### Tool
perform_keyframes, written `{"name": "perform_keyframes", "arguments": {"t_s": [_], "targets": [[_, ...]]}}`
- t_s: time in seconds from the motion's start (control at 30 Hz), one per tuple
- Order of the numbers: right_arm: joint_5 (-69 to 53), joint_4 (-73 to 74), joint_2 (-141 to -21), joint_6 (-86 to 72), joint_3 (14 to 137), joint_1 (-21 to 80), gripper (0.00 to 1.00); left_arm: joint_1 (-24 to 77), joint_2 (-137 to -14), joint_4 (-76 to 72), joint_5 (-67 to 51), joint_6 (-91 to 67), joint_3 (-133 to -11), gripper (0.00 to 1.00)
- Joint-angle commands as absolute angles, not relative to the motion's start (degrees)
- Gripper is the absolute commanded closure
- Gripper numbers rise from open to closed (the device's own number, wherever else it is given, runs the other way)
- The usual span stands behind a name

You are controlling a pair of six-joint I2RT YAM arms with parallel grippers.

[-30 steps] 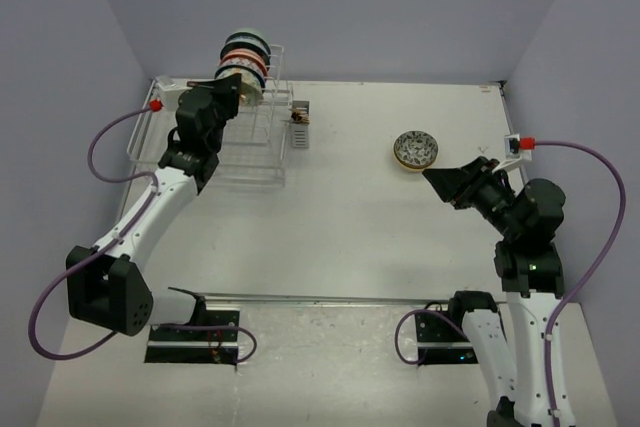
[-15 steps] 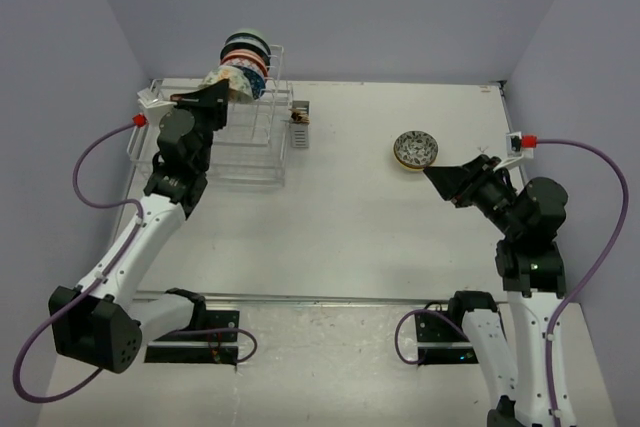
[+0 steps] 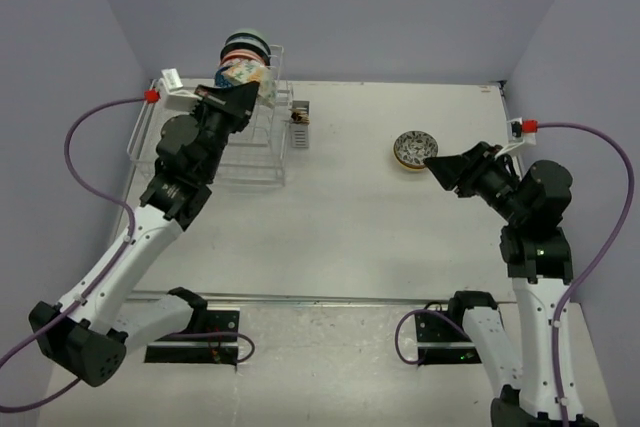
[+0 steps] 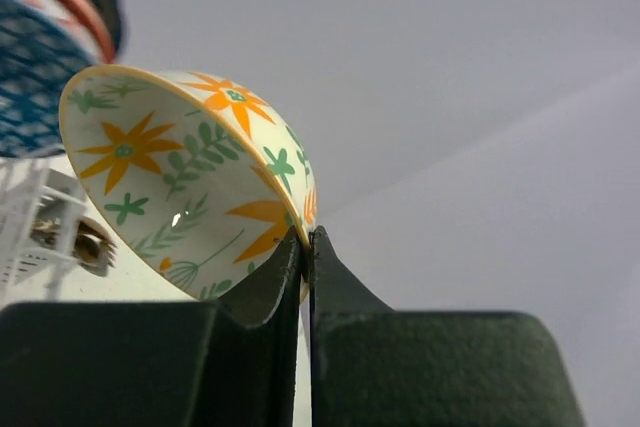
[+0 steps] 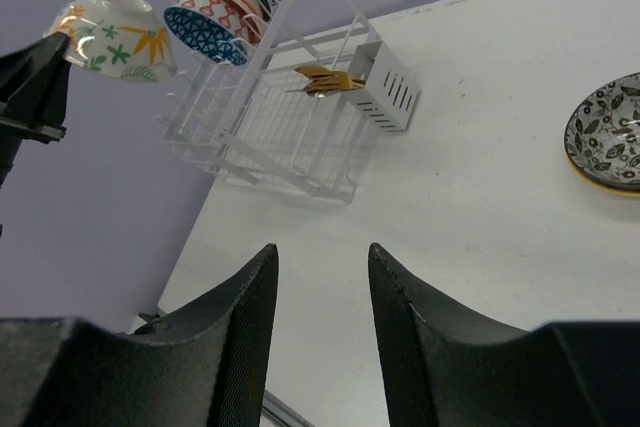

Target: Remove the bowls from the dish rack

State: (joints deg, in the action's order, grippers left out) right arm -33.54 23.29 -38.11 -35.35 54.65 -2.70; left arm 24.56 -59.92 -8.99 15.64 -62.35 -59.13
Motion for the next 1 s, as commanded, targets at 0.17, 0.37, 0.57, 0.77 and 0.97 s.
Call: {"name": "perform_keyframes", "arguments": {"t_s": [0.17,0.37,0.57,0.77,0.97], "targets": [[-31.5,32.3,-43.0,-27.9,63.7,-2.8,0.52,39.5,-67.4,-5.7,6.9,-32.6,-69.8,1.00],[-30.5,37.4,-48.5,-26.1,67.3,-2.6,0.52,49.1,-71.1,-7.3,6.9,-20.8,-66.5,1.00],[-27.8,40.9,-55.3,-24.2,69.6,0.8,0.54,57.1,-76.1,-8.8,12.4,-9.9,-63.6,1.00],[-24.1,43.5,-63.3,-22.7,71.3,8.7,0.54,63.7,-83.0,-9.8,16.2,-2.2,-63.5,1.00],[-19.8,43.8,-68.6,-22.2,70.7,13.9,0.52,69.6,-88.8,-9.6,20.7,7.3,-65.5,1.00]]}}
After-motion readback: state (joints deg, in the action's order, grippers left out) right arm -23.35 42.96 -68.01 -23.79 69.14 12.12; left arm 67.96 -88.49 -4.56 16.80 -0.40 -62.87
